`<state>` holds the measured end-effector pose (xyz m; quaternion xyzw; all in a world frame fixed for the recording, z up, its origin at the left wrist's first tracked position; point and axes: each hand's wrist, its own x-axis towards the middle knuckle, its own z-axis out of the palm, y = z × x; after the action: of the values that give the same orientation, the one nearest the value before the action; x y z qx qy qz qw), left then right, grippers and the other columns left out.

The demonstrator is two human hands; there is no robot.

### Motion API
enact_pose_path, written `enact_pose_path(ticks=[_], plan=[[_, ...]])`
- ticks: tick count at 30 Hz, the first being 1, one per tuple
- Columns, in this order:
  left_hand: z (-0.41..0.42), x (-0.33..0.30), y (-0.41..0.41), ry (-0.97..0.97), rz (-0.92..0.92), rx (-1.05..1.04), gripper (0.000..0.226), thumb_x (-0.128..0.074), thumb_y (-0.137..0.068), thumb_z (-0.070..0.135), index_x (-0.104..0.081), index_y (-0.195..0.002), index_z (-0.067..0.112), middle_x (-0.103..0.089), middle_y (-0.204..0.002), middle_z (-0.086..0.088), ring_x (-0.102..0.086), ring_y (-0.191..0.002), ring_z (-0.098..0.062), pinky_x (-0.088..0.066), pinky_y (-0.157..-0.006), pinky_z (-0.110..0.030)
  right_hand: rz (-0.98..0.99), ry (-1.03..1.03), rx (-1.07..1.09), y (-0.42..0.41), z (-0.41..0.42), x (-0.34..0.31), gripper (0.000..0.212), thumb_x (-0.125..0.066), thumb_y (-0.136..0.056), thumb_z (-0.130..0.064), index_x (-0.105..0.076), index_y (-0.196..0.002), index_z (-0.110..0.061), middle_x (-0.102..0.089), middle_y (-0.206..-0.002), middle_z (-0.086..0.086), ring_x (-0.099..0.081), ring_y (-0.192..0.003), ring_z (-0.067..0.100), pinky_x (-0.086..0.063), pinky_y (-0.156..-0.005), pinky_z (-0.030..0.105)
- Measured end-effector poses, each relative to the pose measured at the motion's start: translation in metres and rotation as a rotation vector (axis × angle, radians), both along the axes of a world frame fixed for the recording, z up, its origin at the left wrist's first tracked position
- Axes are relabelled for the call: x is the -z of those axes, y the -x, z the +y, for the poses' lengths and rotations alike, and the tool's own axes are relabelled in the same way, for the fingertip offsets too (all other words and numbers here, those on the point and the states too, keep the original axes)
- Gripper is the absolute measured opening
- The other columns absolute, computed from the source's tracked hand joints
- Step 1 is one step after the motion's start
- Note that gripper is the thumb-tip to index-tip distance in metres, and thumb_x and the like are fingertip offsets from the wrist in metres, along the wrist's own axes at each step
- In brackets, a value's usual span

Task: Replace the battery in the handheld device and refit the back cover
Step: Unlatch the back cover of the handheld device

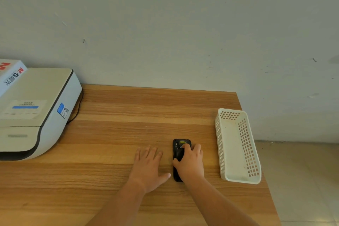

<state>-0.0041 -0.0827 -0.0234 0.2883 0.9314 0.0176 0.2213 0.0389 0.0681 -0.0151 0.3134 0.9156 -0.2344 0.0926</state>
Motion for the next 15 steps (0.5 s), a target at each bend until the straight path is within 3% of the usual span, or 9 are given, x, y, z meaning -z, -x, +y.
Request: enact_pose_path(ticks=[3, 8, 15], plan=[[0.000, -0.005, 0.002, -0.037, -0.011, -0.030, 0.081, -0.038, -0.089, 0.069, -0.018, -0.154, 0.025, -0.014, -0.163, 0.001, -0.003, -0.151, -0.021, 0.002, -0.122, -0.047, 0.017, 0.012, 0.002, 0.001, 0.002, -0.004, 0.051, -0.063, -0.083, -0.039, -0.044, -0.127, -0.021, -0.031, -0.124, 0.002, -0.037, -0.111, 0.019, -0.046, -0.089, 0.030], [0.004, -0.013, 0.007, -0.131, -0.015, -0.101, 0.064, -0.041, -0.094, 0.058, -0.034, -0.148, 0.024, -0.040, -0.150, 0.006, -0.032, -0.140, -0.015, -0.022, -0.118, -0.038, -0.007, 0.058, 0.026, 0.004, 0.014, -0.011, 0.055, -0.063, -0.079, -0.042, -0.045, -0.127, -0.022, -0.033, -0.123, 0.002, -0.037, -0.109, 0.020, -0.049, -0.083, 0.033], [0.016, -0.027, 0.018, -0.068, -0.079, -0.077, 0.056, -0.039, -0.097, 0.054, -0.043, -0.143, 0.022, -0.050, -0.141, 0.004, -0.044, -0.130, -0.016, -0.036, -0.109, -0.038, -0.014, 0.069, 0.040, 0.001, 0.038, -0.025, 0.054, -0.063, -0.077, -0.042, -0.047, -0.125, -0.024, -0.035, -0.122, 0.002, -0.037, -0.109, 0.020, -0.050, -0.085, 0.034]])
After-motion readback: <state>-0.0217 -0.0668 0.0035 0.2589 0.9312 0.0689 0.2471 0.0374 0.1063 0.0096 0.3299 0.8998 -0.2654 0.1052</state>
